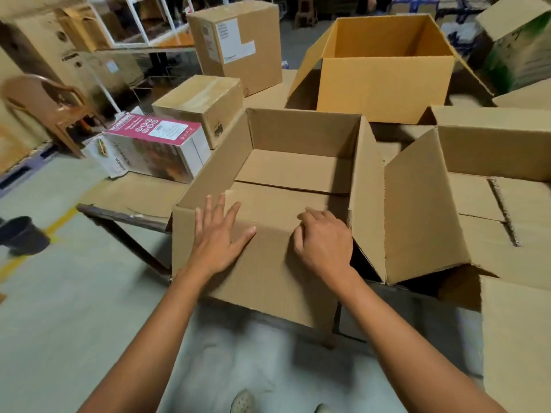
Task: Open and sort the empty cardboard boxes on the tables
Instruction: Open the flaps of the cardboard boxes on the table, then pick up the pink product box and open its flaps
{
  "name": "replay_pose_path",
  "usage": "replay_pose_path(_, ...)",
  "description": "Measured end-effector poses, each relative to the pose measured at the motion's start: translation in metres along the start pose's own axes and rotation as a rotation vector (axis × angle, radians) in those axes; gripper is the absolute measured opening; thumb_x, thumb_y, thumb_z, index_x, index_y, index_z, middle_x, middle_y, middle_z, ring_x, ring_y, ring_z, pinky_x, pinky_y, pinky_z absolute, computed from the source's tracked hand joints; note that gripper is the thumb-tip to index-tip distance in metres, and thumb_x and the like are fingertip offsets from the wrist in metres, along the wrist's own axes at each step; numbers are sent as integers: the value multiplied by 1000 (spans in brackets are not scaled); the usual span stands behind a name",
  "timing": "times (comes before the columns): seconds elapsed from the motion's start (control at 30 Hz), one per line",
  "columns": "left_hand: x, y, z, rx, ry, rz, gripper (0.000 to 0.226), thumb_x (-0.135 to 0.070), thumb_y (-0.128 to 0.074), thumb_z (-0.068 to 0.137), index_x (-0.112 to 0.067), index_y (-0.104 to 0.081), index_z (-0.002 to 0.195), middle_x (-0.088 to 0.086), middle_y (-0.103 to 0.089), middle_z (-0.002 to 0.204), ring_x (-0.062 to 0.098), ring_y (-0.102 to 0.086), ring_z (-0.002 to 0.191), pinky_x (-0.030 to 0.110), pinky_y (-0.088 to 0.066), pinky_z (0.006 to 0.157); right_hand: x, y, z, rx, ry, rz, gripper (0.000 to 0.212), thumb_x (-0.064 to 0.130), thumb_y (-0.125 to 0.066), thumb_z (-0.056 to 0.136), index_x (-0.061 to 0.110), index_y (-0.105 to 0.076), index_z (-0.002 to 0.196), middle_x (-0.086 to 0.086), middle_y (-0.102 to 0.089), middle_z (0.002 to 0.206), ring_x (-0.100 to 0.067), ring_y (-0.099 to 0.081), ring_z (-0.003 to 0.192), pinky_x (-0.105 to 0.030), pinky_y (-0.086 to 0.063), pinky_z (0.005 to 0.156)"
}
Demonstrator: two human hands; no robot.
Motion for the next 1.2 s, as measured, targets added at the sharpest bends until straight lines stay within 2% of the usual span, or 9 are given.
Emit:
replay_pose_path(0.07, 12, 3, -14, -28, 26, -77, 89, -79, -21, 87, -26, -17, 158, 3, 6, 167, 20, 17, 151, 45, 11, 121, 7, 2, 0, -54, 4, 33, 38, 35, -48, 88, 16, -73, 110, -7, -69, 122, -27, -63, 114, -50, -40, 107)
replay_pose_path(0.1, 19, 7, -23, -50, 44, -131, 88, -78, -27, 89, -25, -16, 158, 2, 6, 167, 18, 16, 151, 44, 8, 121, 16, 2, -1, -67, 19, 66, 41, 36, -47, 89, 15, -71, 115, -8, -66, 129, -28, -59, 122, -54, -35, 111)
replay_pose_path(0.23, 61, 18, -64, -135, 133, -303, 90, -72, -35, 86, -18, -22, 157, 3, -2, 167, 15, 6, 152, 41, -4, 123, 70, -11, -18, -45, 137, 197, 48, 39, -43, 92, 12, -64, 126, -16, -53, 145, -34, -44, 139, -54, -32, 113)
replay_pose_path(0.37, 120, 30, -113, -241, 194, -382, 81, -63, -41, 89, -15, -32, 153, 6, -17, 165, 18, -5, 153, 41, -14, 122, 130, -29, -42, -64, 208, 320, 44, 34, -54, 90, 11, -65, 125, -19, -49, 148, -35, -40, 141, -49, -31, 113)
replay_pose_path(0.47, 170, 32, -151, -303, 259, -406, 75, -58, -44, 90, -16, -35, 152, 5, -24, 163, 17, -11, 152, 37, -18, 120, 185, -54, -60, -11, 285, 389, 43, 32, -59, 91, 10, -64, 128, -18, -46, 150, -32, -38, 143, -44, -32, 113)
replay_pose_path(0.67, 272, 17, -224, -286, 328, -417, 71, -54, -49, 90, -11, -44, 146, 11, -31, 159, 25, -22, 149, 33, -22, 119, 298, -126, -92, 177, 356, 400, 49, 34, -57, 92, 9, -59, 134, -21, -41, 152, -40, -39, 137, -50, -37, 111)
replay_pose_path(0.87, 394, 8, -294, -268, 475, -393, 67, -51, -49, 92, -10, -46, 145, 8, -35, 158, 22, -27, 148, 42, -32, 117, 398, -192, -114, 284, 374, 393, 56, 35, -57, 91, 6, -52, 140, -24, -36, 154, -40, -38, 135, -48, -39, 109)
replay_pose_path(1.03, 452, 22, -299, -293, 495, -373, 62, -45, -49, 96, -6, -46, 144, 13, -38, 155, 25, -29, 147, 45, -33, 116, 449, -222, -102, 338, 349, 431, 59, 35, -56, 92, 7, -48, 143, -23, -33, 155, -41, -36, 136, -51, -41, 108)
replay_pose_path(1.2, 489, 37, -243, -331, 471, -384, 62, -45, -48, 97, -9, -44, 146, 10, -35, 157, 22, -27, 148, 41, -30, 118, 476, -238, -43, 295, 320, 489, 60, 35, -58, 93, 10, -45, 146, -19, -30, 158, -35, -32, 141, -51, -42, 108)
Point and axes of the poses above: each hand's wrist, its own z-axis towards the middle knuckle, its own y-axis out of the back of the hand, x = y × z, the point moved 10 cm from there along z, towards the middle knuckle
